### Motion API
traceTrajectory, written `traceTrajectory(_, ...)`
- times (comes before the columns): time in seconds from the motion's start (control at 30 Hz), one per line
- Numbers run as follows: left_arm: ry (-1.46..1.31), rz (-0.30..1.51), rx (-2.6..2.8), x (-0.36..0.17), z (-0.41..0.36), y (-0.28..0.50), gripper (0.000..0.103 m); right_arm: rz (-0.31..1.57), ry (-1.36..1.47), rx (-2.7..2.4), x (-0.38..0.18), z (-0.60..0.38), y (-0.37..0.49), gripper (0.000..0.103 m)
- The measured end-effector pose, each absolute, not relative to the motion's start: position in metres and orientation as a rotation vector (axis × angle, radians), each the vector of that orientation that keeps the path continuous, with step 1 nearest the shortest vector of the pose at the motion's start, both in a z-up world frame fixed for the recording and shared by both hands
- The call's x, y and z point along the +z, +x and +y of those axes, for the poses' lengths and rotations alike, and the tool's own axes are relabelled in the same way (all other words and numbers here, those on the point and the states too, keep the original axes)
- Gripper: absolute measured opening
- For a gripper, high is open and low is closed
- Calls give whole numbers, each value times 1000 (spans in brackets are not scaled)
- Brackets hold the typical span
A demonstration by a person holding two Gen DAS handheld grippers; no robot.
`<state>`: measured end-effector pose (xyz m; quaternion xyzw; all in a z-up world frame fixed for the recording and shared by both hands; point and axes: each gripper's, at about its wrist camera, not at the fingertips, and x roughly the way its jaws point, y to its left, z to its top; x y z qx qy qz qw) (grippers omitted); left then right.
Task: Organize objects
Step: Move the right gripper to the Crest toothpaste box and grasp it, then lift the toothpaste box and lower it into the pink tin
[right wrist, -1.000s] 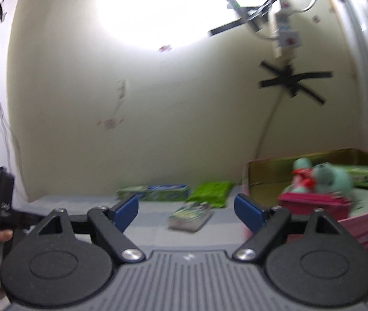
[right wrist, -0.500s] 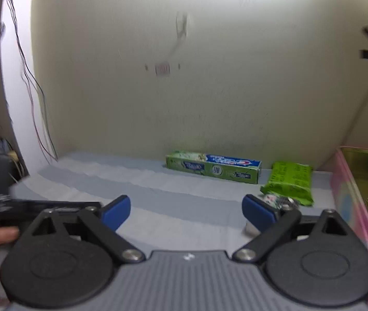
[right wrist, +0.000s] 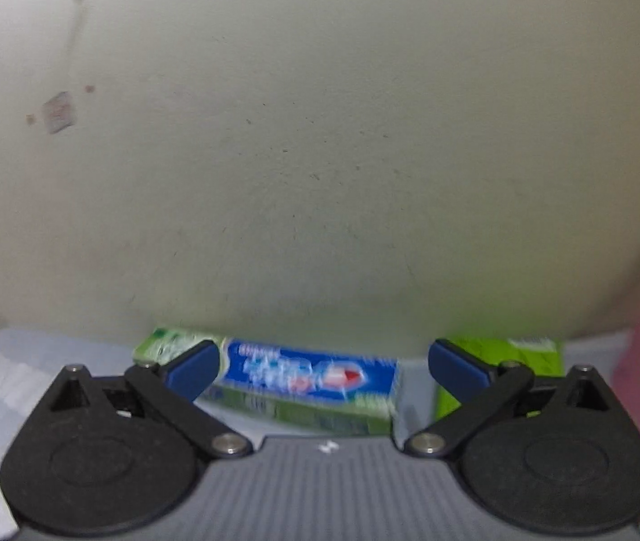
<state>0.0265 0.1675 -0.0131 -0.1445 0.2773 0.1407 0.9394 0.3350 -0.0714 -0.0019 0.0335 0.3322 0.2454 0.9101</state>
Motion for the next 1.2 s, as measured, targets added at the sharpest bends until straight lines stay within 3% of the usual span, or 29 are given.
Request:
traceTrajectory(0.23, -298, 564, 286, -14, 169, 26, 91, 812, 12, 593, -24, -61, 371, 84)
traceTrajectory(0.4, -306, 562, 283, -14, 169, 26, 91, 881, -3, 776, -26, -62, 344, 83)
traceTrajectory(0.57, -330, 553, 289, -13, 171, 25, 91, 824, -240, 954, -30, -47, 255, 93)
traceTrajectory(0.6, -332, 552, 293, -13, 172, 25, 91, 801, -305, 945, -35, -42, 238, 90)
traceTrajectory(0.67, -338, 551, 295, -13, 172, 25, 91, 726, -339, 904, -38, -44, 208, 74)
traceTrajectory(0.7, -345, 549, 293, -12, 172, 25, 90, 730, -301, 904, -34, -50, 201, 51)
traceTrajectory(0.73, -356, 545, 289, -12, 173, 24, 90, 733, -286, 889, -32, -55, 191, 46)
traceTrajectory(0.97, -510, 504, 66, -5, 181, 17, 91, 733, -269, 973, -27, -117, 101, 44)
traceTrajectory(1.2, -369, 615, -320, -7, 109, 18, 88, 731, -162, 893, -24, -211, -8, 42)
